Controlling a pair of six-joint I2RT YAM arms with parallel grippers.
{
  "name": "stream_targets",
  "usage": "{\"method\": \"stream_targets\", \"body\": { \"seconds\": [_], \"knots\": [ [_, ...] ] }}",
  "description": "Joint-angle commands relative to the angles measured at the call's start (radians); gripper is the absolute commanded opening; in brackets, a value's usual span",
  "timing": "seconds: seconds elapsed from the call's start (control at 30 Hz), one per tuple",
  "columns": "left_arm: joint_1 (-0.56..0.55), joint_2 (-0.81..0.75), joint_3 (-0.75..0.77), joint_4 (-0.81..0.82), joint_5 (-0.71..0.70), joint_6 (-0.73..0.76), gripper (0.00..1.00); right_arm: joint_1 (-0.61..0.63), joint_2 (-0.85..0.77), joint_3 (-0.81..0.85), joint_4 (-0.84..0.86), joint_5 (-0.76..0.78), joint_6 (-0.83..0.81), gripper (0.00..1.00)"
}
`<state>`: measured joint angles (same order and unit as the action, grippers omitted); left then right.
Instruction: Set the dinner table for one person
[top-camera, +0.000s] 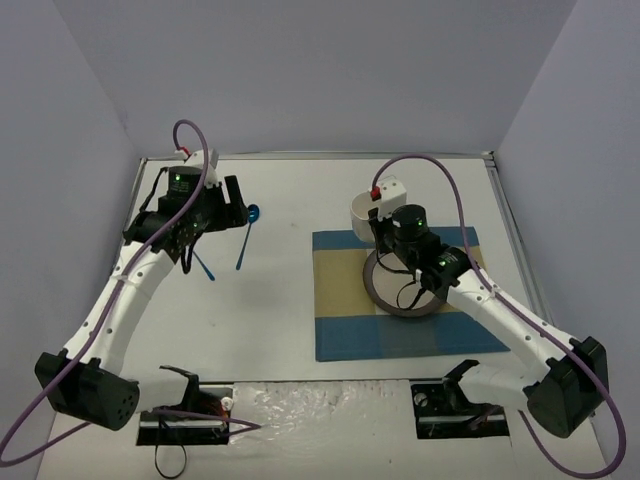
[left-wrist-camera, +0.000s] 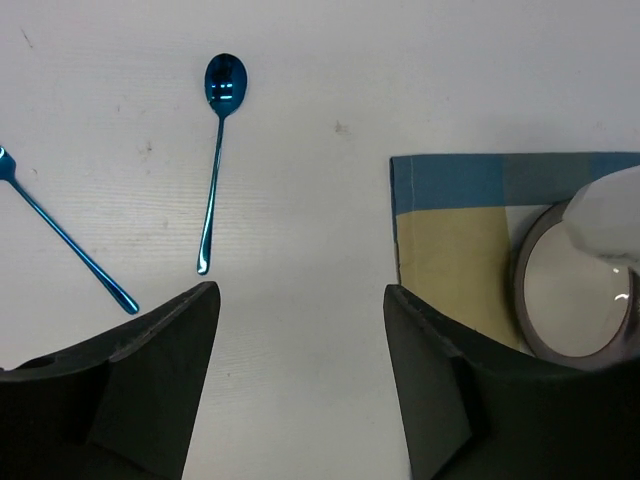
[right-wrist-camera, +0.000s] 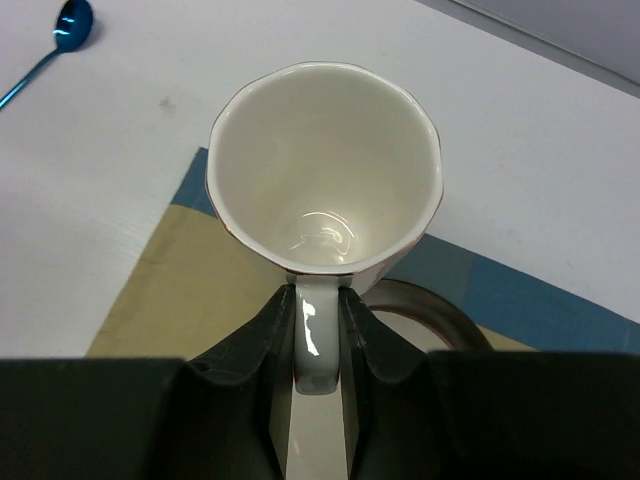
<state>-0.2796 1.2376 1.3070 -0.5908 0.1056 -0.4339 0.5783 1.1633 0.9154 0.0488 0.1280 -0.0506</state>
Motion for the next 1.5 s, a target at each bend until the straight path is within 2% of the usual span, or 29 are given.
{"method": "stream_targets", "body": {
  "seconds": [0.0, 0.17, 0.27, 0.4, 0.83, 1.47],
  "knots": [
    [0.022, -0.075, -0.087, 0.069, 0.049, 0.124, 0.77, -0.189, -0.088, 0.019, 0.194, -0.085, -0.121, 0.0],
    [0.029, -0.141, -0.192, 0.053, 0.057, 0.166, 0.94, -0.421, -0.099, 0.017, 0.181, -0.231, -0.218, 0.0],
    [0.029, -0.181, -0.25, 0.061, 0.04, 0.172, 0.97, -0.536, -0.1, 0.004, 0.177, -0.342, -0.253, 0.0],
    [0.028, -0.195, -0.274, 0.049, 0.025, 0.174, 0.97, -0.642, -0.096, -0.021, 0.174, -0.391, -0.288, 0.0],
    [0.039, -0.201, -0.29, 0.029, -0.05, 0.178, 0.97, -0.809, 0.066, -0.027, 0.209, -0.517, -0.331, 0.0],
    [0.088, -0.194, -0.312, 0.051, -0.063, 0.173, 0.97, -0.853, 0.234, 0.008, 0.293, -0.561, -0.315, 0.0]
  ]
}}
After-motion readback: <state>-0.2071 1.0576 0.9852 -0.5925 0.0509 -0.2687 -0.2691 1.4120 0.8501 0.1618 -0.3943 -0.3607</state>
